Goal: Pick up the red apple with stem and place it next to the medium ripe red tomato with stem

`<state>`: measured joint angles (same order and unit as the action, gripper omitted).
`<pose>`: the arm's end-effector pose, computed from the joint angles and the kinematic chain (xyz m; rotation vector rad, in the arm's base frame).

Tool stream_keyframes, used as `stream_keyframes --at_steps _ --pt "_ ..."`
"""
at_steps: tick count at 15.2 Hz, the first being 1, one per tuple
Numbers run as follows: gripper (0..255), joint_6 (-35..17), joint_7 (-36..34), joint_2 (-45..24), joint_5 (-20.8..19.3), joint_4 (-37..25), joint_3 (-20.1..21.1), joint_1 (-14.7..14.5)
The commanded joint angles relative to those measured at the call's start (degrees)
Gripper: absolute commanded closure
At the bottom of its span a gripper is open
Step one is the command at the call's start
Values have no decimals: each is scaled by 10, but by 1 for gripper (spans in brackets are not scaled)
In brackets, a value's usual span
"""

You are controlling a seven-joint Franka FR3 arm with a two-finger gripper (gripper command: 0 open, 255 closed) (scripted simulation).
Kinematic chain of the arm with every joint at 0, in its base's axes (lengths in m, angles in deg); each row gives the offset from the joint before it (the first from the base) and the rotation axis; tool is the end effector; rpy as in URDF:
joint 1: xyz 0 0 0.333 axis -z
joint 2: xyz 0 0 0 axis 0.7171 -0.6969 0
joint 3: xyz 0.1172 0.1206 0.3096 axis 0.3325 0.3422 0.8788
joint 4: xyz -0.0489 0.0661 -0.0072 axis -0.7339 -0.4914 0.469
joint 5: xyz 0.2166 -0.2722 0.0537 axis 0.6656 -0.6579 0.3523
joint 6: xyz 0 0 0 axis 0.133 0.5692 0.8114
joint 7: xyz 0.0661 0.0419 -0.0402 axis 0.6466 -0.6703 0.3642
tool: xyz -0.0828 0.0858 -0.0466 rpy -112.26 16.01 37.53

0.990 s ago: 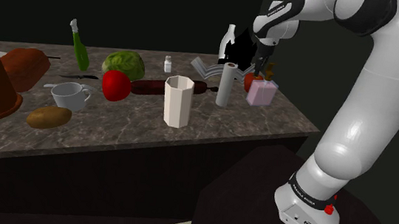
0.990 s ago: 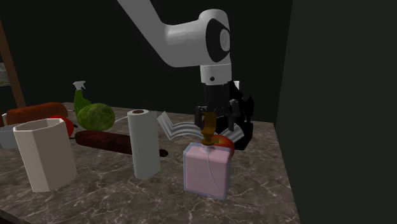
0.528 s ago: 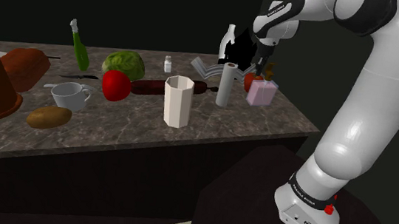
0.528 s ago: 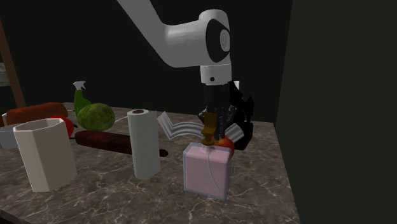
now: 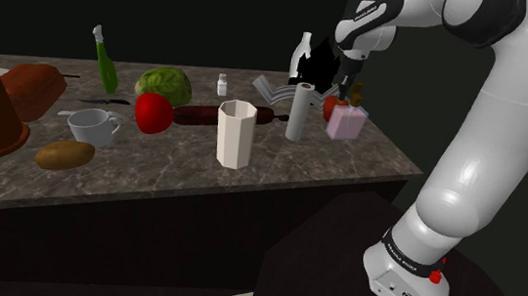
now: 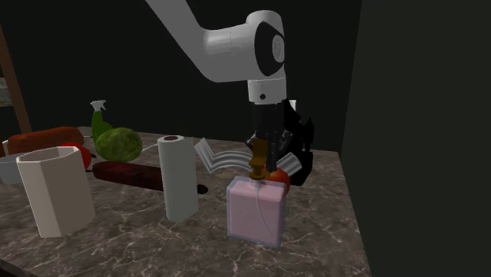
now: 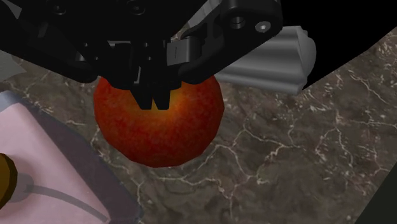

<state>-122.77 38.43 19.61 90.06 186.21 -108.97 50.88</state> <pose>0.4647 -0.3074 0.4366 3.0280 0.4321 -0.0263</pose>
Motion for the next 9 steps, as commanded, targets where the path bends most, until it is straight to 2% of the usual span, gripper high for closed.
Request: stream_keyframes --at_steps 1,9 --pt "255 11 -2 5 -3 -7 0 -1" --pt "255 69 -7 28 -15 -44 -2 -4"
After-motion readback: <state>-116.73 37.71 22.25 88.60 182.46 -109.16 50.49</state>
